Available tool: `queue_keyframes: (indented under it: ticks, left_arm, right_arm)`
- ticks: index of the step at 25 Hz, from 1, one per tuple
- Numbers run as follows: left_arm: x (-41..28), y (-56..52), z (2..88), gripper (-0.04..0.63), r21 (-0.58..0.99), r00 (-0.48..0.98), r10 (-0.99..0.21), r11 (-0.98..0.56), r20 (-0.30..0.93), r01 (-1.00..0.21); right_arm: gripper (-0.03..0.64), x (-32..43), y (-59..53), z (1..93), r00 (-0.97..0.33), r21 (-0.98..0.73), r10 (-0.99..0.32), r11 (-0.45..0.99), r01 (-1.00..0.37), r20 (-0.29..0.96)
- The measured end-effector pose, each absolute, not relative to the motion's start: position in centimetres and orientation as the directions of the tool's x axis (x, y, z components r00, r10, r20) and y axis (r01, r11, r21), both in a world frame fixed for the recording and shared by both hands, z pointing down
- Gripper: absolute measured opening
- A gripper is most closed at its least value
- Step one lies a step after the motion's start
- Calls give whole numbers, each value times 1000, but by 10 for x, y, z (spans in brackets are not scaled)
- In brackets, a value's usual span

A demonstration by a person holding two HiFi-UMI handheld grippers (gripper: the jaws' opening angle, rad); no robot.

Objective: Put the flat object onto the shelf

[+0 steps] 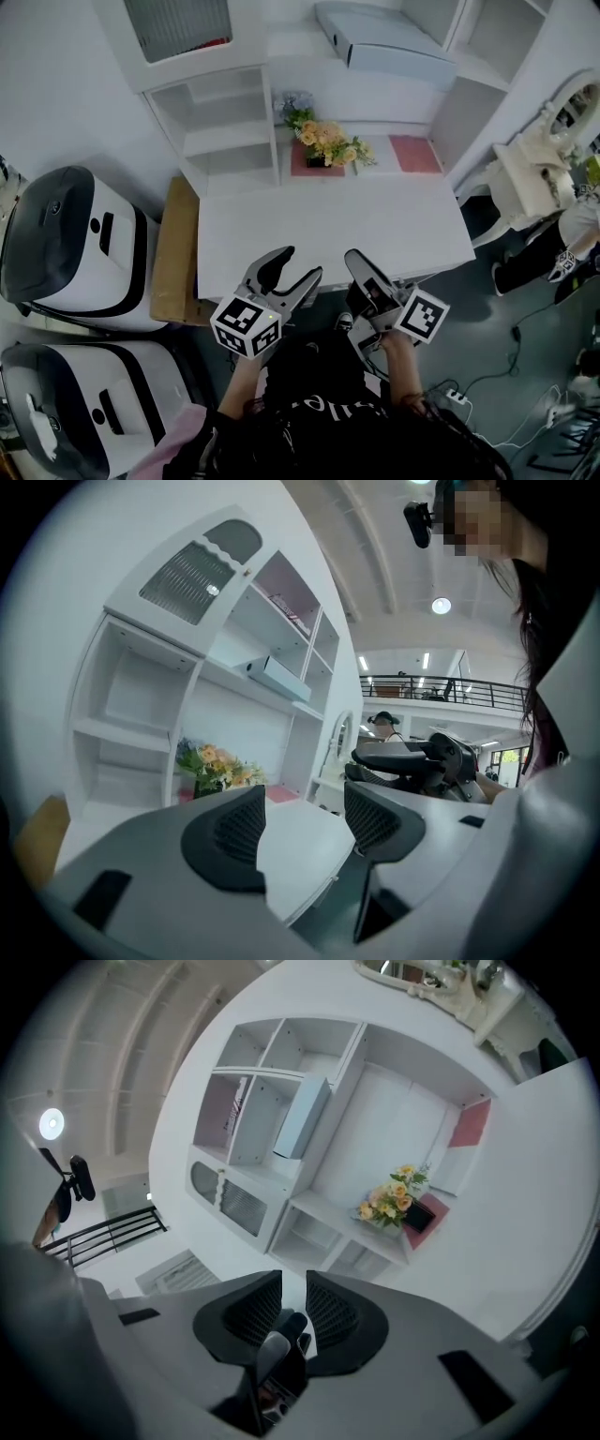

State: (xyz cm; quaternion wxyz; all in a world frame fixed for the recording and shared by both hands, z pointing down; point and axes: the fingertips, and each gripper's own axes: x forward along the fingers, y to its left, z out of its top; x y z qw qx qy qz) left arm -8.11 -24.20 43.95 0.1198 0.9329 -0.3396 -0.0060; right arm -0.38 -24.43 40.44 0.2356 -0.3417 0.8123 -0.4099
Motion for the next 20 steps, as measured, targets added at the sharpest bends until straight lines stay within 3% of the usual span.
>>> queue_keyframes:
  ticks: [11, 20]
  left_arm:
    - [-94, -197, 457, 255, 320, 780, -623, -727, 62, -607]
    - [-95, -162, 455, 215, 323, 729, -681, -678, 62, -660]
  right_arm:
    - [83, -32, -204, 418, -689, -822, -724, 412, -394, -32]
    - [81, -28, -171, 425, -741, -833, -671, 423, -358, -22]
